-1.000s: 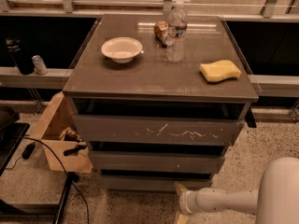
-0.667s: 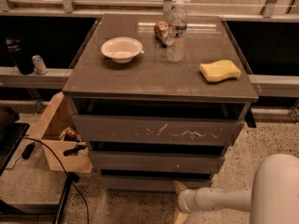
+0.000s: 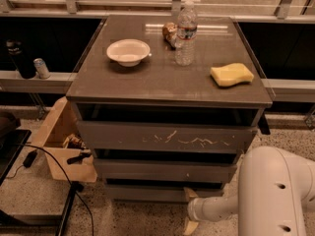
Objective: Open bottom drawer
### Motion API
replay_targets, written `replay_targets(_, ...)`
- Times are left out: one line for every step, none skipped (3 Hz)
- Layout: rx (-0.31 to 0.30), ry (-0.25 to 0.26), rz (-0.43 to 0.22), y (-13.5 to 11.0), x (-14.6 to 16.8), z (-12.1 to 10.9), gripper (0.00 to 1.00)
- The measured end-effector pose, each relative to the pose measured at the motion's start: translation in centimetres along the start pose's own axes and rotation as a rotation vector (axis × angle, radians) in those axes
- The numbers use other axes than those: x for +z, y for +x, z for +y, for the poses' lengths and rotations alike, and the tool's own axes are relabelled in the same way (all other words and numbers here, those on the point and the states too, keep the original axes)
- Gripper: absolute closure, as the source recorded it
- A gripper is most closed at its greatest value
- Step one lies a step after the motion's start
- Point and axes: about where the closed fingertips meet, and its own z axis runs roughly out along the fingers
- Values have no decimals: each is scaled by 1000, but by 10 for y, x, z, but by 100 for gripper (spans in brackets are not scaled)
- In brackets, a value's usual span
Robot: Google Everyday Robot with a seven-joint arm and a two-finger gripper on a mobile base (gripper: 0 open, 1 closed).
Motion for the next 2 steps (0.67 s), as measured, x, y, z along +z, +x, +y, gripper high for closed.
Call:
replay_targets(7,15,-2,4,5,-5,0)
replay_targets(24,23,-12,8,9,-10,0)
